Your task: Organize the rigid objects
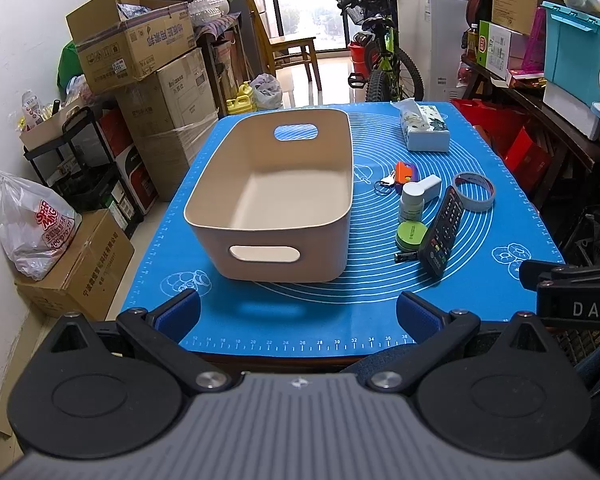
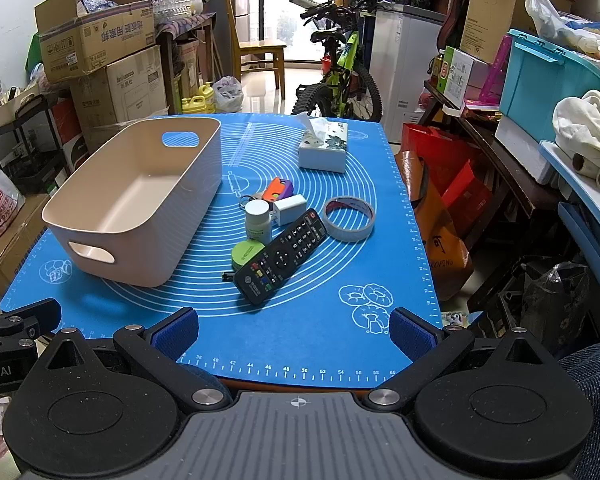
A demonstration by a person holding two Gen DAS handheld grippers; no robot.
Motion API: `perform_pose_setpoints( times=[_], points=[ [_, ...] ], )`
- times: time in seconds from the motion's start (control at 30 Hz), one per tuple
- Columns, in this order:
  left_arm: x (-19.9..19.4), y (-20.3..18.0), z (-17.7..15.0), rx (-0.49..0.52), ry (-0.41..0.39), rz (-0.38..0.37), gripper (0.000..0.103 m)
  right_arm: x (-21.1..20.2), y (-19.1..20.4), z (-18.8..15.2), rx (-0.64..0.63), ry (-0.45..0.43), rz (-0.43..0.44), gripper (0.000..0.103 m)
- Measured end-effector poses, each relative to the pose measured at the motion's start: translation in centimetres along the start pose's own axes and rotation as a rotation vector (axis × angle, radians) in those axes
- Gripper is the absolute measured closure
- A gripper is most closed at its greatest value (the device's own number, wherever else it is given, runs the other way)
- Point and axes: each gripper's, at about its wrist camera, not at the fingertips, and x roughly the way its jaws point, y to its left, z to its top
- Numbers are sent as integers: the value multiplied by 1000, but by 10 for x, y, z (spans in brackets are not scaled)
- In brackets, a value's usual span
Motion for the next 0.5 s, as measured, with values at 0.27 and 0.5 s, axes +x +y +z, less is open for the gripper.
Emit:
perform_pose_setpoints(
  times=[0.27, 0.5],
  points=[
    [0, 0, 0, 1, 1, 3, 0, -2, 2, 0, 2, 0, 1, 2],
    [1, 0, 0, 2, 1, 2, 0, 0, 0, 0, 2, -1, 1, 2]
  ],
)
